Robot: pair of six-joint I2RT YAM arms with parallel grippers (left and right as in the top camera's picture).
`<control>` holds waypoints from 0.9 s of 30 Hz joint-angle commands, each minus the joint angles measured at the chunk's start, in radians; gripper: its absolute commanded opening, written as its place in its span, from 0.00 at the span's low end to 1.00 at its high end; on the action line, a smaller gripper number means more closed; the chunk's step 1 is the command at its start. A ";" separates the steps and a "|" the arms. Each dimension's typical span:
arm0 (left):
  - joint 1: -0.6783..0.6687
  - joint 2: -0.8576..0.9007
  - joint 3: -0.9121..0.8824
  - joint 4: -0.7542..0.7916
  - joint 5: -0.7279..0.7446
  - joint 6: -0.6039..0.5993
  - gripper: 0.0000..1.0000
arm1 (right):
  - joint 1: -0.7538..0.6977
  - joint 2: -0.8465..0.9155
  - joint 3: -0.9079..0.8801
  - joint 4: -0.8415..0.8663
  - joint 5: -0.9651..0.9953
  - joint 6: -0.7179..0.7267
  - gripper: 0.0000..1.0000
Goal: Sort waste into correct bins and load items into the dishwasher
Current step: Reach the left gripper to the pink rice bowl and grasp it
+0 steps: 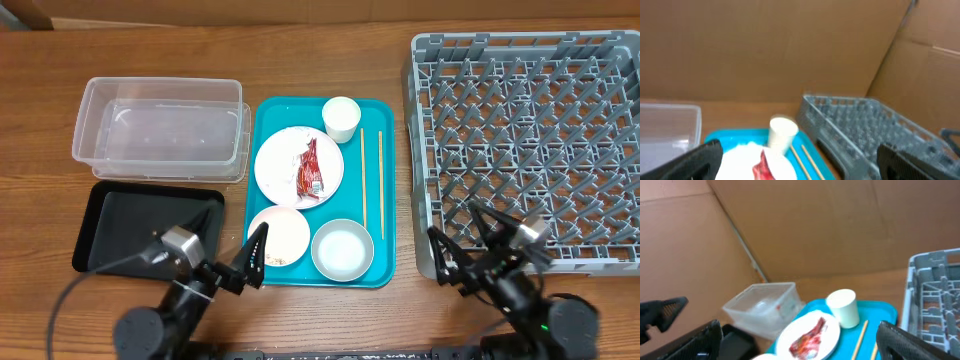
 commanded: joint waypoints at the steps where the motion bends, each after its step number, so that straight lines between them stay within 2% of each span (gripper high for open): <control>1: 0.004 0.169 0.223 -0.190 0.045 0.010 1.00 | 0.002 0.101 0.195 -0.122 -0.025 0.015 1.00; 4: 0.004 0.352 0.405 -0.408 0.121 0.087 1.00 | 0.002 0.242 0.362 -0.319 -0.005 0.003 1.00; 7: 0.004 0.510 0.547 -0.540 0.220 0.098 1.00 | 0.002 0.386 0.501 -0.475 -0.005 -0.075 1.00; 11: 0.004 0.643 0.601 -0.529 0.418 -0.032 1.00 | 0.002 0.528 0.608 -0.589 -0.053 -0.077 1.00; 13: 0.001 0.701 0.600 -0.530 0.431 -0.037 1.00 | 0.002 0.568 0.617 -0.621 -0.093 -0.079 1.00; 17: -0.072 0.831 0.600 -0.647 0.233 -0.043 1.00 | 0.002 0.619 0.617 -0.643 -0.095 -0.079 0.98; 20: -0.191 0.946 0.600 -0.686 0.019 -0.066 0.86 | 0.002 0.645 0.617 -0.669 -0.095 -0.078 0.98; 24: -0.360 1.106 0.600 -0.641 -0.185 -0.159 0.72 | 0.002 0.666 0.617 -0.701 -0.095 -0.078 0.98; 27: -0.446 1.217 0.600 -0.616 -0.298 -0.243 0.70 | 0.002 0.675 0.617 -0.724 -0.095 -0.078 0.98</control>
